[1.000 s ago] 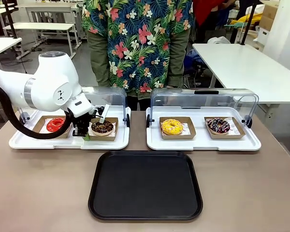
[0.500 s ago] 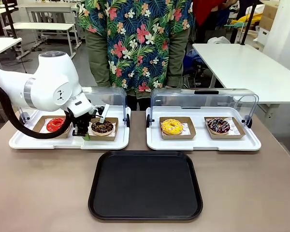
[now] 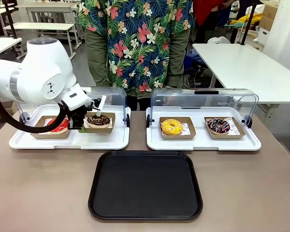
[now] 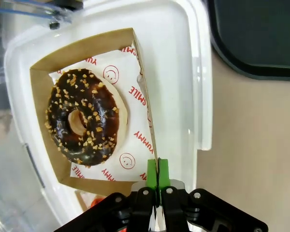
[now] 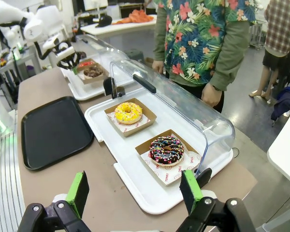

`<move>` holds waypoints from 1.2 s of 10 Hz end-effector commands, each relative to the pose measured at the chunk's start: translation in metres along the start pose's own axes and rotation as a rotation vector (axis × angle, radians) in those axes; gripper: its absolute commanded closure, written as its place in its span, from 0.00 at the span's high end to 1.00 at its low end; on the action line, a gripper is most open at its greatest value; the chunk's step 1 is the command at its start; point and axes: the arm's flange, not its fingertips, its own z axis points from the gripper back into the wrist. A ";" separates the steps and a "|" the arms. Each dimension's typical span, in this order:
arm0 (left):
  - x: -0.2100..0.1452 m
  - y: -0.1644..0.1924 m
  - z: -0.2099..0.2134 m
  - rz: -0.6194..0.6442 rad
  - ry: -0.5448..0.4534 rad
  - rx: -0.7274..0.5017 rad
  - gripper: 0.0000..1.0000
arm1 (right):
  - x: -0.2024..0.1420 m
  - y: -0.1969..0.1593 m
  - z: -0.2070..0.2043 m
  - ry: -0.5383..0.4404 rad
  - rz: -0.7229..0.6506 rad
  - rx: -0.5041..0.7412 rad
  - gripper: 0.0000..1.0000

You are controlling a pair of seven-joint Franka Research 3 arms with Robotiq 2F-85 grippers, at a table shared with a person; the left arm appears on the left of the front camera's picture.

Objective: Move the second donut from the left to the tray.
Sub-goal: Pick up the Paper togo box containing the Donut indicated by the person and place it on the Handle tray.

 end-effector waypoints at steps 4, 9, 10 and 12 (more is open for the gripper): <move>0.031 -0.057 0.064 0.098 -0.013 0.059 0.01 | 0.002 -0.003 0.000 -0.028 0.029 -0.005 1.00; 0.103 -0.148 0.091 0.104 -0.061 0.037 0.01 | 0.002 -0.003 0.000 -0.028 0.029 -0.005 1.00; 0.120 -0.165 0.087 0.088 -0.062 0.030 0.01 | 0.002 -0.003 0.000 -0.028 0.029 -0.005 1.00; 0.154 -0.195 0.075 0.061 -0.042 0.053 0.01 | 0.002 -0.003 0.000 -0.028 0.029 -0.005 1.00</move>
